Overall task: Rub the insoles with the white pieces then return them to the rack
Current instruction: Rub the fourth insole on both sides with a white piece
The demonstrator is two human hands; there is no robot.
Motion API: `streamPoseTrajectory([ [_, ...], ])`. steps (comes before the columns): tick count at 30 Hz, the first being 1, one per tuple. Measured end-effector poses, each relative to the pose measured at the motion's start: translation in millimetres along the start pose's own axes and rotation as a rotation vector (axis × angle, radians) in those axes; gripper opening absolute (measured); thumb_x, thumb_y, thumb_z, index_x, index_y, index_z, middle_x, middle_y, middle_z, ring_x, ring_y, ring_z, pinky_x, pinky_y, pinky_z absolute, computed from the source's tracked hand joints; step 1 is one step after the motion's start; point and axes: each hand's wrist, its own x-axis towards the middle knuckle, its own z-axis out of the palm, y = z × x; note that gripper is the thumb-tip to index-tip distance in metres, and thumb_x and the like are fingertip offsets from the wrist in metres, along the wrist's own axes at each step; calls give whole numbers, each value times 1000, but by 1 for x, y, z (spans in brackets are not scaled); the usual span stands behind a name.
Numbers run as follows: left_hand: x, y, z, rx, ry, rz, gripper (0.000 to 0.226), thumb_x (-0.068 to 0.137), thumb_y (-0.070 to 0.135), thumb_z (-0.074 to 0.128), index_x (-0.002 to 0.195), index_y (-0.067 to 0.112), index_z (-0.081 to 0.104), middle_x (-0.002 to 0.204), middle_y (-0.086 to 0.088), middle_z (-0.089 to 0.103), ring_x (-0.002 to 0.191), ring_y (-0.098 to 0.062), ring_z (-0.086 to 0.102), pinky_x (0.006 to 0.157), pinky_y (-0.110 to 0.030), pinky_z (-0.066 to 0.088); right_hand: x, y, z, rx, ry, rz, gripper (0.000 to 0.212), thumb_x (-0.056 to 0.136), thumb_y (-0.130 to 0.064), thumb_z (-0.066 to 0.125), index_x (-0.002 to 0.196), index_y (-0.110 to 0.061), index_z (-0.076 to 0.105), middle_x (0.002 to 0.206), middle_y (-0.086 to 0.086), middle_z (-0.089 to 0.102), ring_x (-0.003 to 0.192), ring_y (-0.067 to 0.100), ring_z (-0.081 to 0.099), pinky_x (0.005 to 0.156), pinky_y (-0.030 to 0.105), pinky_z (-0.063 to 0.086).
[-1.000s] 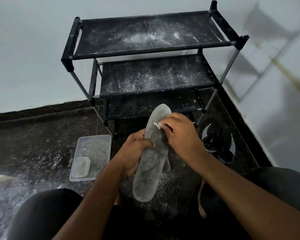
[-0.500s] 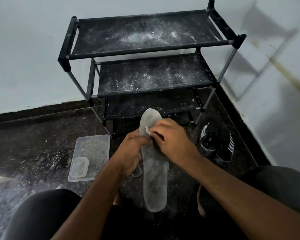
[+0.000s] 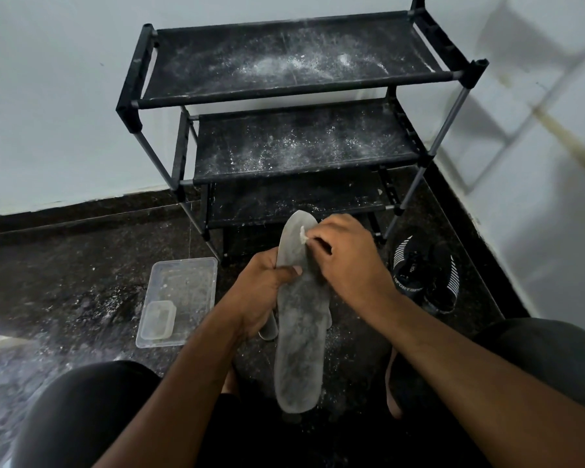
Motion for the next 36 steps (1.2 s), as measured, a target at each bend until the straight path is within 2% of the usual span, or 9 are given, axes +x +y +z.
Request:
streamPoseTrajectory([
  [6, 1, -2, 0, -3, -4, 11, 28, 95, -14, 46, 102, -3, 72, 103, -30, 70, 95, -39, 68, 88, -48, 57, -13, -16, 4, 31, -130, -127, 12, 90, -14, 67, 96, -7, 74, 91, 5, 65, 90, 20, 57, 81, 30, 49],
  [11, 0, 1, 0, 4, -14, 7, 30, 97, -12, 47, 100, 3, 73, 103, -22, 74, 95, -34, 72, 85, -43, 60, 0, -1, -4, 20, 39, 25, 9, 89, -14, 68, 94, -9, 74, 88, 3, 64, 85, 15, 55, 77, 31, 49],
  [15, -1, -2, 3, 18, -23, 22, 33, 93, -17, 45, 93, 1, 73, 95, -24, 70, 90, -33, 69, 83, -43, 58, -15, -19, 5, 24, -134, -117, 12, 90, -14, 66, 93, -5, 73, 92, 6, 64, 91, 18, 56, 82, 28, 47],
  [20, 1, -1, 2, 17, -29, 17, 28, 95, -16, 46, 99, -3, 70, 95, -22, 71, 89, -32, 71, 83, -43, 60, 0, -2, 0, 3, -7, -25, 11, 91, -13, 65, 90, -6, 73, 89, 6, 65, 88, 18, 56, 80, 35, 49],
  [25, 0, -4, 4, 0, -48, 55, 35, 90, -22, 41, 88, -2, 69, 88, -20, 70, 86, -28, 70, 78, -36, 59, -17, -19, 10, 43, -127, -221, 9, 88, -6, 67, 94, -2, 72, 93, 8, 64, 92, 20, 56, 81, 29, 47],
  [28, 0, -2, 1, -10, -75, 30, 37, 93, -19, 45, 87, 3, 74, 90, -20, 71, 86, -29, 70, 80, -39, 60, -6, -9, 6, 16, -39, -155, 12, 88, -6, 67, 98, -3, 71, 96, 8, 63, 94, 21, 55, 82, 33, 49],
  [30, 1, -2, -1, -3, -97, -4, 35, 93, -16, 46, 92, 2, 75, 95, -21, 72, 90, -31, 71, 82, -41, 60, -3, -6, 3, 8, 8, -86, 19, 88, -5, 65, 107, -2, 69, 101, 10, 63, 97, 23, 56, 85, 33, 50],
  [33, 2, -4, 1, -21, -95, -5, 31, 91, -17, 45, 108, -5, 68, 101, -24, 70, 96, -34, 69, 85, -41, 59, -14, -13, 11, -31, -66, -206, 20, 86, -4, 64, 105, -1, 71, 100, 11, 63, 97, 22, 55, 84, 30, 49],
  [36, 1, -3, 3, -6, -120, -4, 38, 92, -17, 42, 115, 3, 65, 101, -18, 71, 95, -27, 71, 82, -38, 60, -12, -7, 12, -125, -90, -237, 18, 86, -7, 69, 104, -4, 71, 100, 7, 62, 99, 20, 52, 82, 27, 49],
])
